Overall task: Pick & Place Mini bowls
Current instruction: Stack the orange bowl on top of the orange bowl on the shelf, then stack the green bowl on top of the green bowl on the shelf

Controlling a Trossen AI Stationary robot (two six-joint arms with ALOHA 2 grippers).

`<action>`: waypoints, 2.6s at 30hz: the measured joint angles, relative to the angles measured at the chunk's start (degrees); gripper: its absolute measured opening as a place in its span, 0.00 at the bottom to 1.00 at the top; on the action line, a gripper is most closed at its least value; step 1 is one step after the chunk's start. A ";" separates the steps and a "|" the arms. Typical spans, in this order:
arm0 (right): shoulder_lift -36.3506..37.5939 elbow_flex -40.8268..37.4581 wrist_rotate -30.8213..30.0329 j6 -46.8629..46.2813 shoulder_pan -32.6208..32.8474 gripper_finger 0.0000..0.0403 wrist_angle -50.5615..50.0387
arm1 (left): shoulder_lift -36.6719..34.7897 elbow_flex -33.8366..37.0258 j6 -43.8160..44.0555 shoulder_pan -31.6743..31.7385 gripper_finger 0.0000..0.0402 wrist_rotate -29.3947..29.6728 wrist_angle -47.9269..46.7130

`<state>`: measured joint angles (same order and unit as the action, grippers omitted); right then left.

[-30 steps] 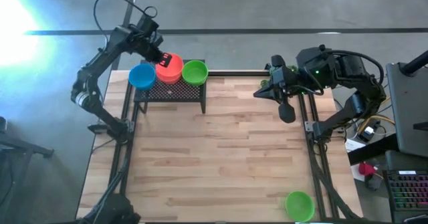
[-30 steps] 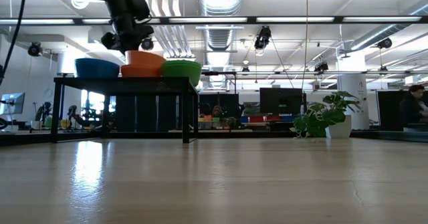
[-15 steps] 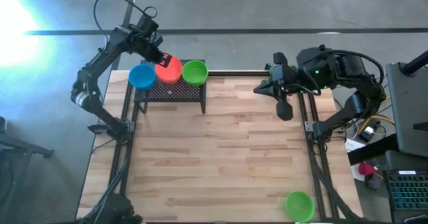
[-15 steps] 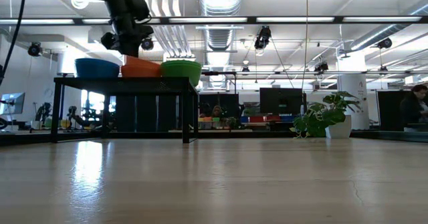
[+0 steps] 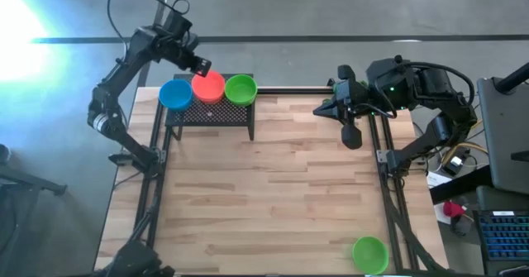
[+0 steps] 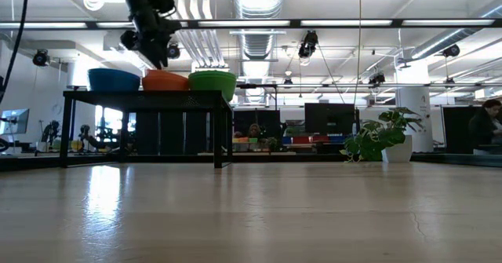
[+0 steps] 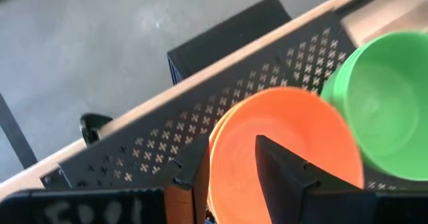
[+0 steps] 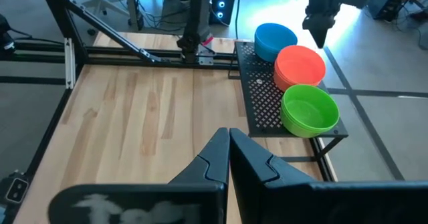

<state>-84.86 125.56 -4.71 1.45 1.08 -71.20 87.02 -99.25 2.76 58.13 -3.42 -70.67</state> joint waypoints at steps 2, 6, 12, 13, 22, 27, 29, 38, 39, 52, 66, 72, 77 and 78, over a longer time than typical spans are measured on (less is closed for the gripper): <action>0.00 0.00 0.00 0.00 0.00 0.02 0.00 | -0.02 -1.63 -0.10 0.00 0.28 0.00 -0.06; 0.00 0.00 0.00 0.00 0.00 0.02 0.00 | -0.29 -4.07 -0.14 -0.13 0.28 0.02 -1.05; 0.00 0.00 0.02 0.00 0.00 0.02 0.00 | -1.00 -2.91 -0.79 -1.18 0.28 0.00 -1.77; 0.00 0.00 0.02 0.00 0.00 0.02 -0.01 | -1.05 -2.49 -0.82 -1.37 0.28 0.02 -2.18; 0.00 0.00 0.04 0.02 0.00 0.02 -0.02 | -1.09 3.60 -1.45 -1.66 0.28 0.09 -2.70; 0.00 0.00 0.04 0.02 0.00 0.02 -0.02 | -1.09 6.19 -1.48 -1.66 0.28 0.52 -2.17; 0.00 0.00 0.07 0.08 0.00 0.02 -0.02 | -1.09 6.72 -1.48 -1.66 0.28 0.88 -1.79; 0.01 0.00 0.11 0.03 0.01 0.02 -0.04 | -2.07 4.60 -1.57 -1.66 0.28 1.40 -1.40; 0.04 0.00 0.10 0.02 0.00 0.02 -0.07 | -2.55 3.78 -1.35 -1.66 0.28 1.40 -1.33; 0.72 0.06 0.27 -4.39 2.63 0.02 -16.79 | -14.79 2.96 -4.11 -14.64 0.28 1.05 -0.95; 4.49 -13.96 4.69 -6.30 17.80 0.02 -18.86 | -21.73 2.98 -1.24 -37.93 0.28 1.36 11.01; 8.02 -22.50 5.18 -13.92 24.45 0.02 -18.60 | -20.81 2.98 -1.51 -43.25 0.28 1.40 14.61; 10.53 -29.94 4.82 -25.52 29.84 0.02 -17.96 | -18.99 3.00 -4.29 -46.32 0.28 1.38 15.13; 10.91 -31.33 4.71 -27.48 31.05 0.02 -17.95 | -18.58 3.00 -4.69 -46.82 0.28 1.38 15.13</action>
<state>-73.95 94.23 0.00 -26.03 32.13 -89.15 68.44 -96.25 -1.94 11.31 -2.04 -55.54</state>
